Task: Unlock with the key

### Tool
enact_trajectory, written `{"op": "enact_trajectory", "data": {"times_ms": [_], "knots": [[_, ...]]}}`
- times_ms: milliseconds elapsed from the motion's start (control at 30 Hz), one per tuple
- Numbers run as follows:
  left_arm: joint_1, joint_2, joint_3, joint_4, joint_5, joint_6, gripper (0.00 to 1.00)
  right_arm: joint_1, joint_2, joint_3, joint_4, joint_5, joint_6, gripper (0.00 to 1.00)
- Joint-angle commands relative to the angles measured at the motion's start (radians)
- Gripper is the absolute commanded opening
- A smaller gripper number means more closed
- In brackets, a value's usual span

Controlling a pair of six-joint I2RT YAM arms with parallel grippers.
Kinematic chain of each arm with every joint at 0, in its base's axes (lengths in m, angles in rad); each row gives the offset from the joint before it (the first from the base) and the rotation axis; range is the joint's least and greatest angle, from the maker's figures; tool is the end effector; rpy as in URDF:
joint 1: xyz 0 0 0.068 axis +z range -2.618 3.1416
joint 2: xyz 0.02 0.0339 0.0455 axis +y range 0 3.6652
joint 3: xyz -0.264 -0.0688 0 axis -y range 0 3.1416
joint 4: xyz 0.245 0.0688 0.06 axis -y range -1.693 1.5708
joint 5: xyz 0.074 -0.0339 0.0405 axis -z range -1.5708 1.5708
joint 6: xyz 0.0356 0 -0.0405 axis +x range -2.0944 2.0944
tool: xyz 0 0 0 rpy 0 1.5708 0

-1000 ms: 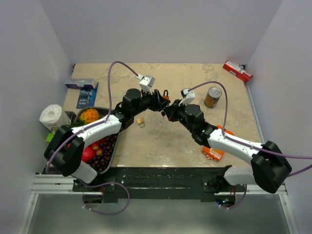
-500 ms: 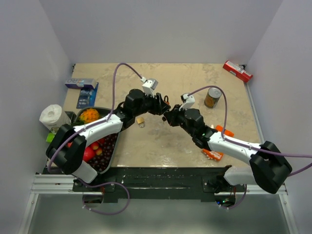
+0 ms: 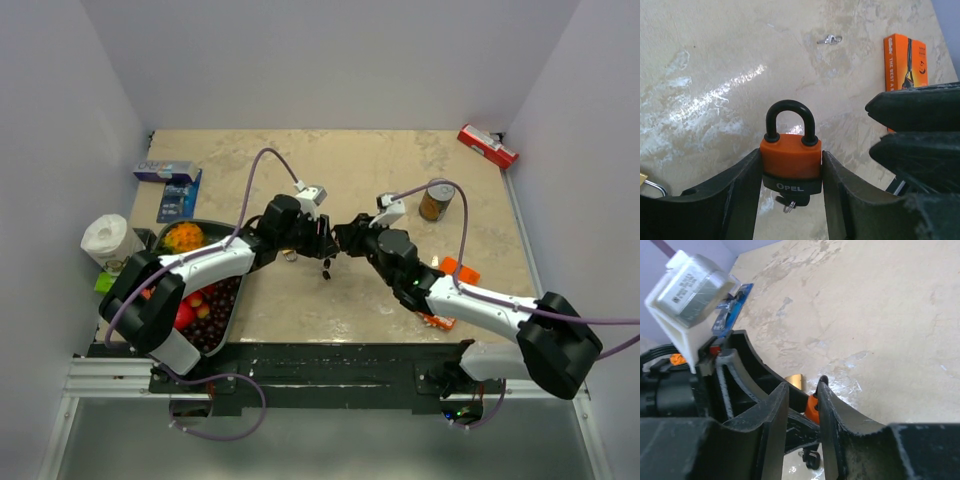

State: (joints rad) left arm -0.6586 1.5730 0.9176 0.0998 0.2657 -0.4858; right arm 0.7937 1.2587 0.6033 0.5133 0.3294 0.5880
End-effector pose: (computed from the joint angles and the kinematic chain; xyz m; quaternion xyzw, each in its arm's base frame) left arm 0.2659 -0.2176 0.2186 0.1389 0.8574 -0.3582 0.3424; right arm 0.2020 0.1889 0.2477 0.0303 0.7524 0.3163 0.5770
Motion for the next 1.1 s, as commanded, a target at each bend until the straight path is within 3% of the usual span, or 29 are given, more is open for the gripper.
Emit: {"op": "enact_trajectory", "data": {"times_ms": [0, 333, 533, 700, 1067], "knots": [[0.004, -0.019, 0.007, 0.026, 0.032, 0.006, 0.0, 0.038, -0.013, 0.006, 0.048, 0.071, 0.03, 0.35], [0.027, -0.056, -0.005, 0.04, 0.032, -0.01, 0.0, 0.041, -0.176, -0.117, -0.055, 0.106, 0.101, 0.51], [0.045, -0.076, -0.014, 0.055, 0.056, -0.03, 0.0, 0.059, -0.194, -0.169, -0.052, 0.054, 0.065, 0.54], [0.051, -0.08, -0.019, 0.061, 0.075, -0.039, 0.0, 0.147, -0.136, -0.172, -0.024, 0.06, 0.056, 0.54], [0.051, -0.088, -0.031, 0.081, 0.096, -0.048, 0.0, 0.173, 0.008, -0.123, 0.065, 0.036, 0.096, 0.46]]}}
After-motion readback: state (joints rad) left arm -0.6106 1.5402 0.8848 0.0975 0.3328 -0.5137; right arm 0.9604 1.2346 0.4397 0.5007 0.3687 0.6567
